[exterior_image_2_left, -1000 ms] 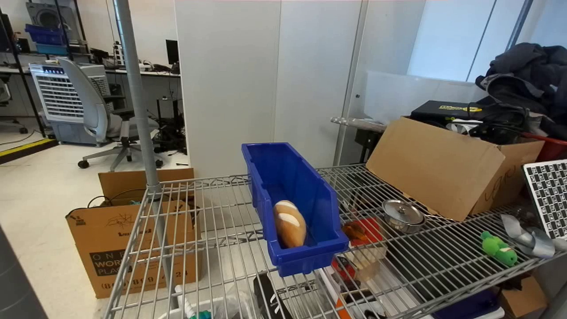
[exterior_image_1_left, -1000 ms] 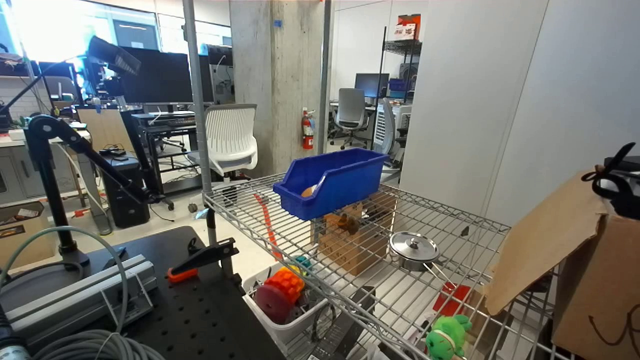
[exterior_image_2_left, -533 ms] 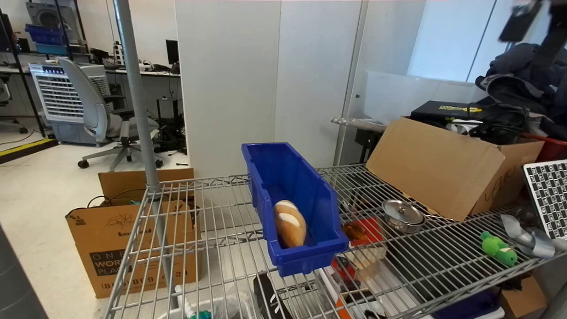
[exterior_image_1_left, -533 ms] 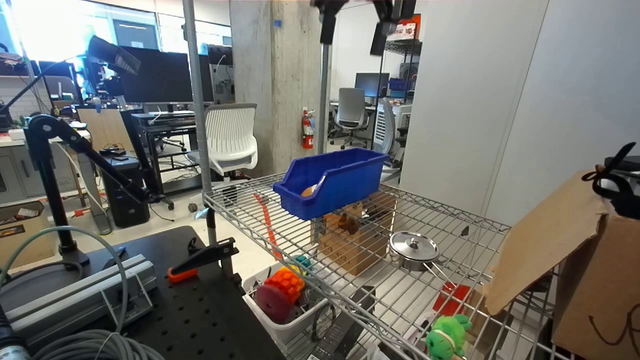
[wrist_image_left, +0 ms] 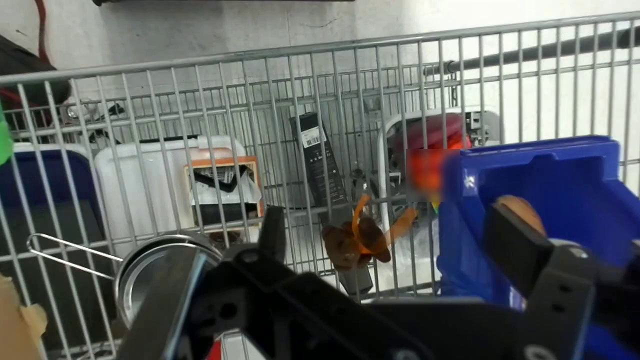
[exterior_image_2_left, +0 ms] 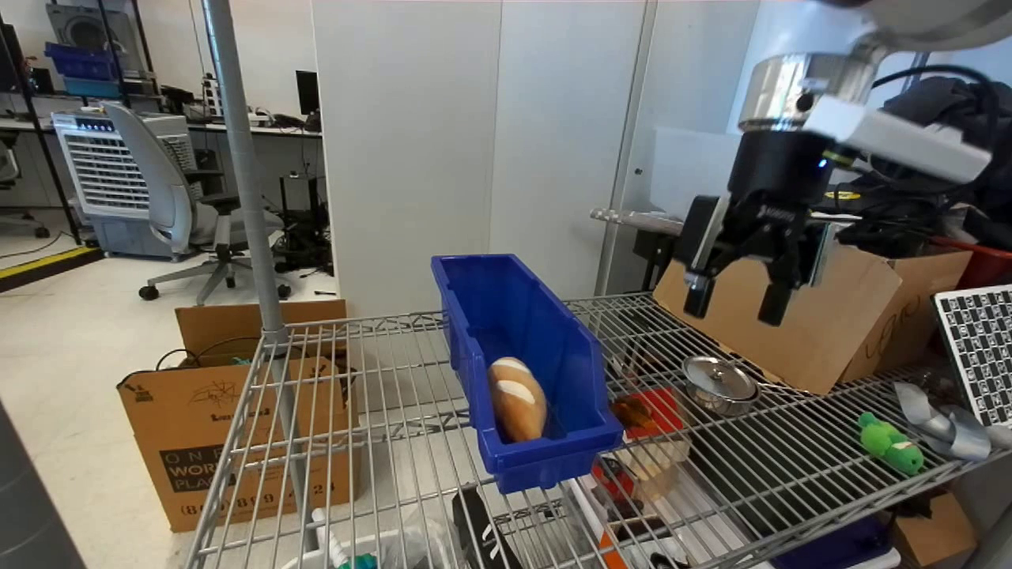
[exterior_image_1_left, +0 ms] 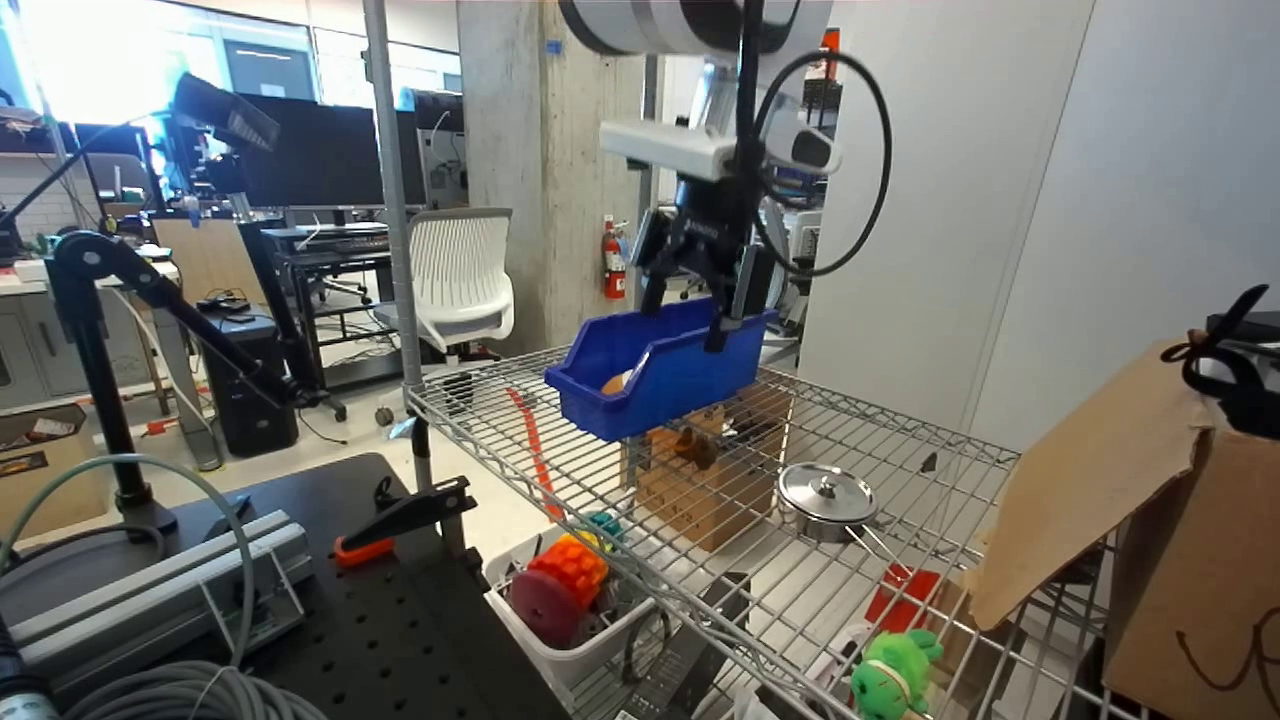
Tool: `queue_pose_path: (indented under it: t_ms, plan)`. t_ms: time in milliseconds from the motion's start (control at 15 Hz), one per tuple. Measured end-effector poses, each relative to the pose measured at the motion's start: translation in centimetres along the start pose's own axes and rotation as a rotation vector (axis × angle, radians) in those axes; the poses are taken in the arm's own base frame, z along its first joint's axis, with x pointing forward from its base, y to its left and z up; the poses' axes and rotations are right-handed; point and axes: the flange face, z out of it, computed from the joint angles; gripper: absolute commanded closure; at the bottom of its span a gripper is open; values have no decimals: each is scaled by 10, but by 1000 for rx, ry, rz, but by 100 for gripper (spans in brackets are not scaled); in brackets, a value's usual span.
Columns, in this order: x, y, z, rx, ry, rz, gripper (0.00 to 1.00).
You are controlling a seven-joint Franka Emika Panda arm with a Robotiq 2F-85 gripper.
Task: Move the brown bear forward
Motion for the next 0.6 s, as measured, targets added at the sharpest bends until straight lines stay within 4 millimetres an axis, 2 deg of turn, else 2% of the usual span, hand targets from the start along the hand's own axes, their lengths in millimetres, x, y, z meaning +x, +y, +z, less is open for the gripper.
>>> queue_pose_path:
  t_ms: [133, 267, 400, 600]
  plan:
    - [16, -10, 36, -40, -16, 2, 0]
    - [30, -18, 62, -83, -24, -2, 0]
    - [42, -23, 80, -121, -28, -15, 0]
    - [56, -27, 96, -162, -23, -42, 0]
